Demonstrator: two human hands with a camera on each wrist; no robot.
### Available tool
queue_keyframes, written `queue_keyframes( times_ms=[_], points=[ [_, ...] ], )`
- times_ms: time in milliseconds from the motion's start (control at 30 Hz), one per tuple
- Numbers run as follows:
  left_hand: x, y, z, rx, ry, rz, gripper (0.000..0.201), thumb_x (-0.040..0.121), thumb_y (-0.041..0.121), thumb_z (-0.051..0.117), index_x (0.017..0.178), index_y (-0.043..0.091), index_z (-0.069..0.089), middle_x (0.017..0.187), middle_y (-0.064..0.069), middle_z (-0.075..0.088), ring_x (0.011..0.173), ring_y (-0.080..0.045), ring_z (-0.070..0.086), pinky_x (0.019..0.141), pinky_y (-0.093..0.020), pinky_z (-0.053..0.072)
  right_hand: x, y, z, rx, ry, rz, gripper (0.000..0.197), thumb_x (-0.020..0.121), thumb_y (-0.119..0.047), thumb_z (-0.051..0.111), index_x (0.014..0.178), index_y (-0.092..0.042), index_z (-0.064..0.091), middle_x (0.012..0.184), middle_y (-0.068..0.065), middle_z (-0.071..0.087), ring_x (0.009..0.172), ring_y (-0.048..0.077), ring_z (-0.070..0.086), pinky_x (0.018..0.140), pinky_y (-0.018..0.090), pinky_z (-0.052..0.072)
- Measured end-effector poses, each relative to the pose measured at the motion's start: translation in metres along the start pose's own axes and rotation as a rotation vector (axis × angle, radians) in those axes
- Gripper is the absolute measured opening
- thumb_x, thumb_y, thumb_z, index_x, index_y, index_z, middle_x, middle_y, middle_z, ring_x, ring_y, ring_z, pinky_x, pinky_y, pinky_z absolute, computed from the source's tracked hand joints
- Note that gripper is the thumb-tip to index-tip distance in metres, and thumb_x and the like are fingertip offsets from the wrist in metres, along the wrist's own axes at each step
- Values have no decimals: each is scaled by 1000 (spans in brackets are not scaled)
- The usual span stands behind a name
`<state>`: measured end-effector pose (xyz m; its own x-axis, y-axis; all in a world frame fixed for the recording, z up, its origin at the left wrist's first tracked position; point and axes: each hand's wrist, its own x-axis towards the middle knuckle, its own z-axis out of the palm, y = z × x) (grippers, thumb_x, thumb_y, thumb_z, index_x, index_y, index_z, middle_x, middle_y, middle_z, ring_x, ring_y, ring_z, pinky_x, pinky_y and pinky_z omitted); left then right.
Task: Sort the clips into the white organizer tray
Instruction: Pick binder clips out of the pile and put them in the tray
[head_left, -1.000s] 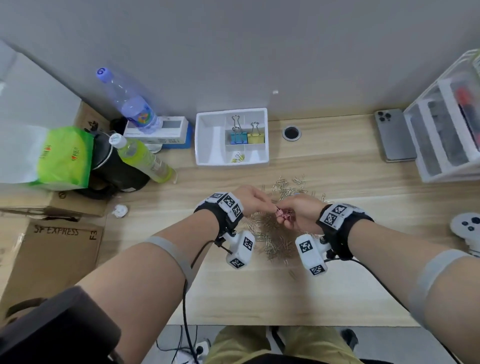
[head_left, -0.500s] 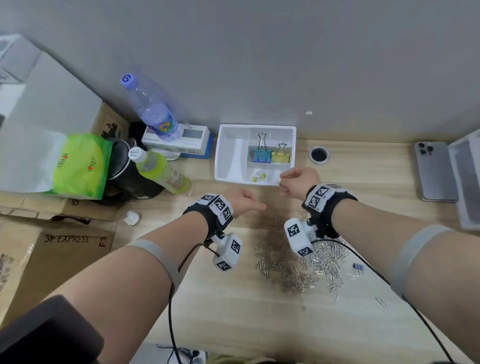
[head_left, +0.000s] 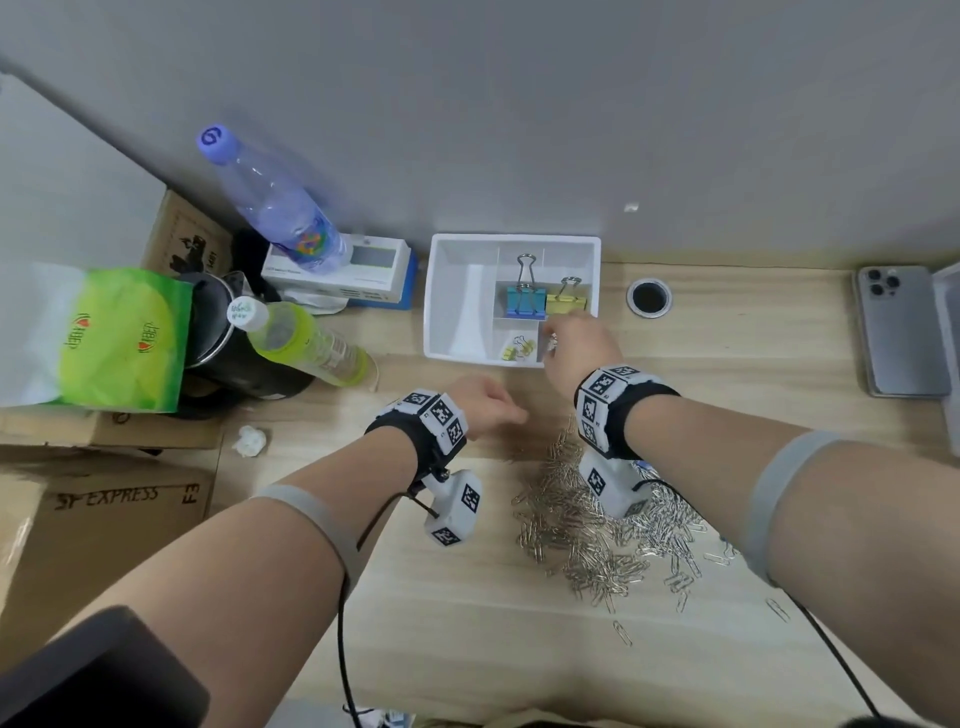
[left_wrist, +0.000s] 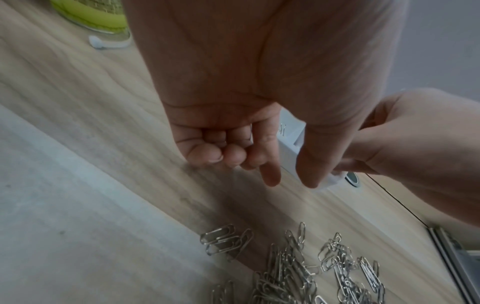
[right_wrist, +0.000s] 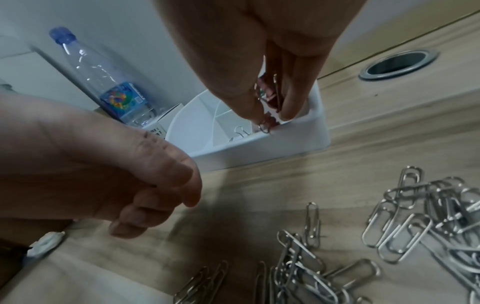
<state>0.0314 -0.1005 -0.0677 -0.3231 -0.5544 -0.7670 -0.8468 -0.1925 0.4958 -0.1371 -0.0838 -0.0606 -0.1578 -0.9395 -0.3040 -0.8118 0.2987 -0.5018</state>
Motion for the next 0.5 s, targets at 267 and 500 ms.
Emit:
queue_keyframes(
  times_ms=[267,500],
  points=[
    [-9,3,7,10,31,-25,20,79,39,72,74,20,67,57,3,53,56,-16,51,58,-25,47,-15,7,-9,56,27,-48,28,82,-1,50,97,-15,69,104,7,64,96,27,60,77,29,44],
    [-27,18,23,93,42,-22,26,82,35,71,97,13,72,71,4,64,62,-11,57,51,-21,46,-48,44,-34,140,101,38,21,85,-7,55,102,-13,67,103,6,66,92,23,62,82,35,52]
  ],
)
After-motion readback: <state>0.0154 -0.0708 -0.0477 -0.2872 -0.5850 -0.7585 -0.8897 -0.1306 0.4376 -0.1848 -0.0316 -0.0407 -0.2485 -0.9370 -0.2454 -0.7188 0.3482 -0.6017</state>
